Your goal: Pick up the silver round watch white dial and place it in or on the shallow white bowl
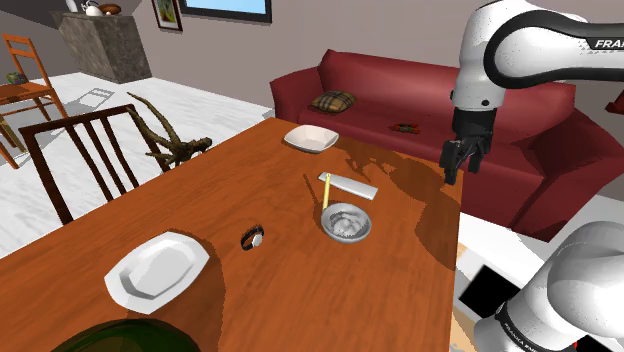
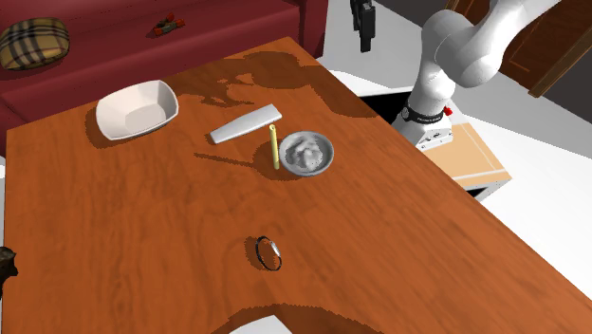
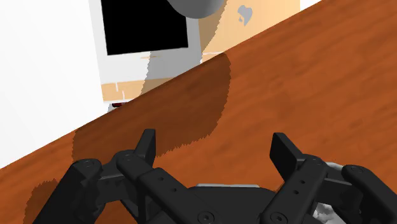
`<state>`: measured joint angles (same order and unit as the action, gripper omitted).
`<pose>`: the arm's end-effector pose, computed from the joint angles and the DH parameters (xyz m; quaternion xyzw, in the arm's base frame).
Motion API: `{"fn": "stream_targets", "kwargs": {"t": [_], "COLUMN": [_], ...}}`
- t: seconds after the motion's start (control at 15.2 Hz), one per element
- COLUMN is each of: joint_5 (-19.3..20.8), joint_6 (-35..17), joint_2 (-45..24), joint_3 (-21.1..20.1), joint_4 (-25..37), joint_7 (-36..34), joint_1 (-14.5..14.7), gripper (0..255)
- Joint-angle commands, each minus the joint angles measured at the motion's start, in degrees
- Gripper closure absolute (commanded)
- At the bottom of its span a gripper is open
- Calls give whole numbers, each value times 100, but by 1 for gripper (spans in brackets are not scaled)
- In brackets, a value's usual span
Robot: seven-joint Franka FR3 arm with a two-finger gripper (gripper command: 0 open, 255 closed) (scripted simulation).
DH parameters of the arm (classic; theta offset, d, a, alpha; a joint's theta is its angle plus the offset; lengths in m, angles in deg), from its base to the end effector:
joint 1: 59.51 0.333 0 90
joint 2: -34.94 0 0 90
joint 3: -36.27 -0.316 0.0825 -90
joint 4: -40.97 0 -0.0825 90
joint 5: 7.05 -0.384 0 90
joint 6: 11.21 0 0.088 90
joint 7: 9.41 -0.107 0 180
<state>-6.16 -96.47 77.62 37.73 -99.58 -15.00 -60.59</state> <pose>0.3003 -0.0164 0.5267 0.9918 -0.0660 -0.1099 0.0025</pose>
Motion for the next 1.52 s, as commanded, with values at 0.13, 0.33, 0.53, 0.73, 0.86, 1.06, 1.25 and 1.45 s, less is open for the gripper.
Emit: {"fn": "stream_targets", "kwargs": {"t": [0.13,0.33,0.53,0.73,0.86,1.06,1.25,1.45], "joint_5": [-236,-567,-853,-1082,-1195,-1288,-1281,-1153], "joint_6": [-242,-635,-1054,-1488,-1778,-2205,-2608,-2974], "joint_2": [-81,-277,-563,-930,-1216,-1699,-2238,-2827], "joint_3": [-237,-598,-955,-1309,-1540,-1875,-2198,-2492], "joint_4": [-89,-160,-154,-70,29,243,531,890], "joint_7": [-380,-935,-1477,-2009,-2362,-2900,-3455,-4044], "joint_1": [65,157,243,304,331,351,339,317], "gripper": [0,0,0,0,0,0,0,0]}}
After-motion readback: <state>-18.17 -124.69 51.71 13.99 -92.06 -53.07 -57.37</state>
